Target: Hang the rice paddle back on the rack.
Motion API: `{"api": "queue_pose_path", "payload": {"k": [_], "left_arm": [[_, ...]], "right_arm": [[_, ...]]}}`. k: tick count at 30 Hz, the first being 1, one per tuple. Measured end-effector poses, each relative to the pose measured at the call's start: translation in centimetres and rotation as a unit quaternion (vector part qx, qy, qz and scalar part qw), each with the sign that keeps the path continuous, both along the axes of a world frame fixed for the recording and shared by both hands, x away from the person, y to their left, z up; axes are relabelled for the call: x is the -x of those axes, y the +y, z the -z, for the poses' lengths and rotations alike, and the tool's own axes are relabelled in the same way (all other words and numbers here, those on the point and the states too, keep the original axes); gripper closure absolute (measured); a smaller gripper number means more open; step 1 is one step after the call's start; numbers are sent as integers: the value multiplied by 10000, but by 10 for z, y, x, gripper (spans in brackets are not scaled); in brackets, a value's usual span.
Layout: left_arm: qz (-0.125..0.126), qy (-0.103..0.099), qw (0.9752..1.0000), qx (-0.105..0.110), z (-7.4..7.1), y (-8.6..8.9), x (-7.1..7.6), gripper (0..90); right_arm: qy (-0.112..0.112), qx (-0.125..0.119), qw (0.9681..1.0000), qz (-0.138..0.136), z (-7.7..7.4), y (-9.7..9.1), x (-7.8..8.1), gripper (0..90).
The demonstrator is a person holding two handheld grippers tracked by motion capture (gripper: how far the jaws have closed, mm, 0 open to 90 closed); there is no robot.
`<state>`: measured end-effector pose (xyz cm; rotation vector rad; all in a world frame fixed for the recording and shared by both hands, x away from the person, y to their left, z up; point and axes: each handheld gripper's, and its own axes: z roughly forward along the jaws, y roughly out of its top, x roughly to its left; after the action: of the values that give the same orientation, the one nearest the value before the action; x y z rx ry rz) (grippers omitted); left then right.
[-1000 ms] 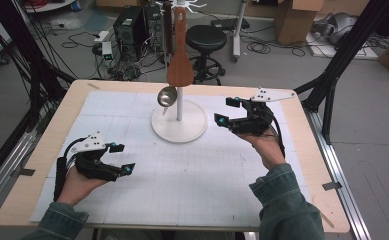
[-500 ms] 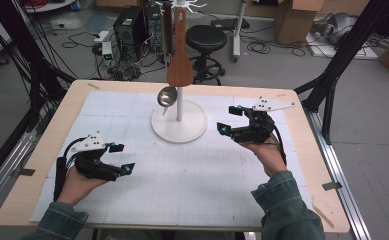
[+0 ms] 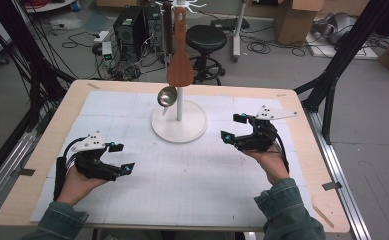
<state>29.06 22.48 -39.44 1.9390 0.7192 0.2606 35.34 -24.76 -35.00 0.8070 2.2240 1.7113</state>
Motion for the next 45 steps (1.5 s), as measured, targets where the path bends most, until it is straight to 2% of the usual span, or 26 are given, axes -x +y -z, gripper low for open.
{"api": "queue_pose_path", "payload": {"k": [8,11,12,17,32,45], "left_arm": [[-27,10,10000,-8,0,0,0,163],[-23,8,10000,8,0,1,0,163],[-21,12,10000,3,0,1,0,162],[-32,14,10000,2,0,1,0,159],[-65,17,10000,18,0,1,0,135],[-78,24,10000,16,1,3,1,135]], "right_arm": [[73,22,10000,26,11,-4,5,103],[110,89,9999,79,16,-7,7,54],[122,93,9998,93,17,-7,8,4],[133,200,9997,81,22,-8,11,3],[247,280,9992,149,43,-16,28,3],[203,387,9989,183,45,-18,37,3]]}}
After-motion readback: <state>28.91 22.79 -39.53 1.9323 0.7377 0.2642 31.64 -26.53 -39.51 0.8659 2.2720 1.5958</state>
